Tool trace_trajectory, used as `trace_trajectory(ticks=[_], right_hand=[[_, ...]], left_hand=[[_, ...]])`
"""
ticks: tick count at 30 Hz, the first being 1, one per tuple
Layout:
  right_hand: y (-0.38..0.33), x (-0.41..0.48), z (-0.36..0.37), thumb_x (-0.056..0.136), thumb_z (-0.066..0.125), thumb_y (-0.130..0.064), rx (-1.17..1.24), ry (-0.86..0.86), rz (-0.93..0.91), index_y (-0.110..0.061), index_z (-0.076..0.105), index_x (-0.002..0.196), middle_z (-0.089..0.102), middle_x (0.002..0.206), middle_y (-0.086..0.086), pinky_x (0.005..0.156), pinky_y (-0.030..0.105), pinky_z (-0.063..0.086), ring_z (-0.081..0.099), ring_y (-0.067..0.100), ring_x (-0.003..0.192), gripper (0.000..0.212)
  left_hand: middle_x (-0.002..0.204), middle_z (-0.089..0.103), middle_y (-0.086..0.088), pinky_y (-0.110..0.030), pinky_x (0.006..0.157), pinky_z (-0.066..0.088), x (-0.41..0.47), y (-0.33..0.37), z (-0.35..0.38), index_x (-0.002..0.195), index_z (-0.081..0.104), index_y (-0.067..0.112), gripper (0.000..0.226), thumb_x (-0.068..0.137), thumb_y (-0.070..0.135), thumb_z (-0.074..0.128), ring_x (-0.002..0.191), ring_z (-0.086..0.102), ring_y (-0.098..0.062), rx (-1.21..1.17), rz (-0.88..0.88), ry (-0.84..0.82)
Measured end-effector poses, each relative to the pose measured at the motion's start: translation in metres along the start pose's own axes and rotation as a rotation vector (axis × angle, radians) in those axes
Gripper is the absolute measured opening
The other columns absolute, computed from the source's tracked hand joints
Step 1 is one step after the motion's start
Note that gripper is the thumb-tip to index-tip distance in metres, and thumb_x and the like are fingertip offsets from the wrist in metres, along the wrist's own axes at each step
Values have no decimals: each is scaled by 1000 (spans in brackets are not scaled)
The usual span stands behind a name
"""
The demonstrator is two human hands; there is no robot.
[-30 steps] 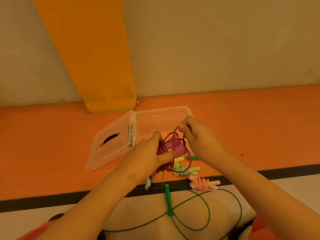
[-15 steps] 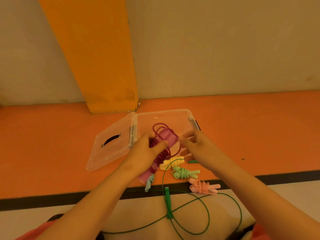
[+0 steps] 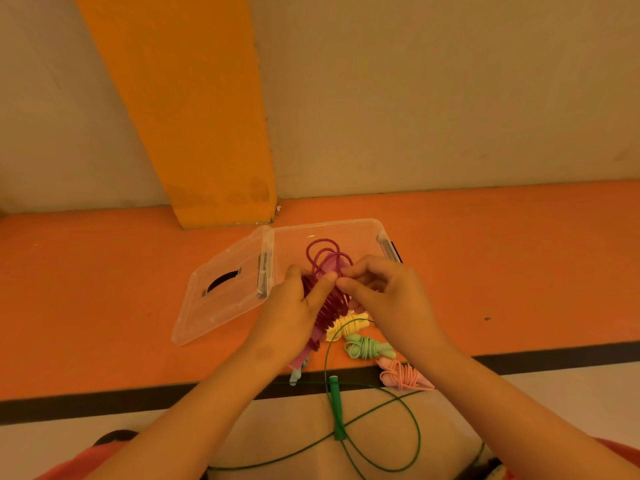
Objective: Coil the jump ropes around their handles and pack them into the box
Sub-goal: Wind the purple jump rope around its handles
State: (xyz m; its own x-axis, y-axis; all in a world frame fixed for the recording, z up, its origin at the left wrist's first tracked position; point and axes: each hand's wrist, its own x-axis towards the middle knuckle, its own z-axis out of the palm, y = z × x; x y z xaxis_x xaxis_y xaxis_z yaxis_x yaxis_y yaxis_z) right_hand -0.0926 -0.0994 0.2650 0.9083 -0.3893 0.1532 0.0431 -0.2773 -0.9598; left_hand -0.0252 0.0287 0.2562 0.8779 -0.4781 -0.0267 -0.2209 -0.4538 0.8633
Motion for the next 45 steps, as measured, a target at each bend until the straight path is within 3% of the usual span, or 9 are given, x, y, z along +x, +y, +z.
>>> trace_trajectory(ticks=[4, 9, 13, 17, 23, 27, 30, 35, 45], right_hand=[[1, 1, 1, 80, 74, -10, 41, 46, -13, -17, 61, 78, 58, 63, 0, 52, 21, 46, 54, 8, 54, 15], [3, 6, -9, 70, 78, -35, -120, 167, -60, -20, 51, 89, 41, 67, -5, 54, 19, 34, 37, 5, 59, 36], [6, 11, -12, 76, 66, -49, -135, -5, 10, -22, 62, 113, 61, 105, -2, 79, 19, 47, 57, 4, 93, 46], [-2, 12, -13, 99, 42, -36, 30, -106, 113, -18, 70, 108, 71, 103, 0, 81, 12, 44, 63, 2, 90, 35], [6, 17, -18, 102, 33, -33, 61, -162, 221, -35, 71, 105, 66, 117, -11, 107, 35, 39, 58, 6, 114, 38], [1, 15, -19, 102, 35, -26, 76, -258, 208, -28, 70, 107, 70, 110, -9, 101, 22, 43, 60, 4, 110, 34], [-1, 12, -19, 101, 39, -26, 37, -315, 207, -24, 66, 112, 66, 109, -17, 80, 2, 42, 60, -13, 96, 29], [2, 11, -16, 100, 40, -33, 154, -351, 309, -22, 65, 118, 70, 112, -3, 88, 24, 50, 65, 7, 97, 33], [2, 14, -15, 95, 33, -43, 629, -374, 516, -7, 64, 115, 68, 110, 9, 83, 29, 53, 65, 17, 94, 52]], left_hand=[[82, 64, 3, -26, 63, 54, -2, 3, -3, 105, 50, 14, 36, 92, 47, 47, 70, 64, -8, -4, 80, 4], [81, 67, -8, -48, 55, 57, -9, 12, -6, 104, 50, 14, 43, 84, 52, 45, 60, 69, -29, -223, 68, -86], [82, 67, -7, -44, 56, 57, -5, 13, -10, 103, 50, 14, 51, 75, 57, 50, 60, 69, -29, -215, 75, -137], [81, 67, -1, -29, 55, 56, -8, 11, -6, 103, 51, 19, 47, 72, 55, 57, 62, 68, -16, -132, 77, -199], [79, 64, 6, -14, 50, 46, -6, 7, -3, 103, 50, 24, 46, 73, 53, 68, 61, 62, -1, 5, 79, -220], [78, 63, 7, -17, 51, 49, -7, 6, -4, 100, 48, 30, 49, 67, 53, 76, 60, 62, 0, 81, 91, -264], [92, 66, 13, -24, 74, 55, -7, 6, -7, 111, 47, 36, 61, 63, 54, 80, 79, 65, -1, 158, 127, -287], [82, 63, 19, -9, 59, 45, -13, 10, -7, 110, 44, 47, 51, 73, 41, 78, 66, 59, 13, 187, 197, -391], [90, 67, 4, -38, 69, 55, -11, 1, -7, 106, 52, 28, 33, 83, 49, 62, 69, 63, -8, 226, 197, -352]])
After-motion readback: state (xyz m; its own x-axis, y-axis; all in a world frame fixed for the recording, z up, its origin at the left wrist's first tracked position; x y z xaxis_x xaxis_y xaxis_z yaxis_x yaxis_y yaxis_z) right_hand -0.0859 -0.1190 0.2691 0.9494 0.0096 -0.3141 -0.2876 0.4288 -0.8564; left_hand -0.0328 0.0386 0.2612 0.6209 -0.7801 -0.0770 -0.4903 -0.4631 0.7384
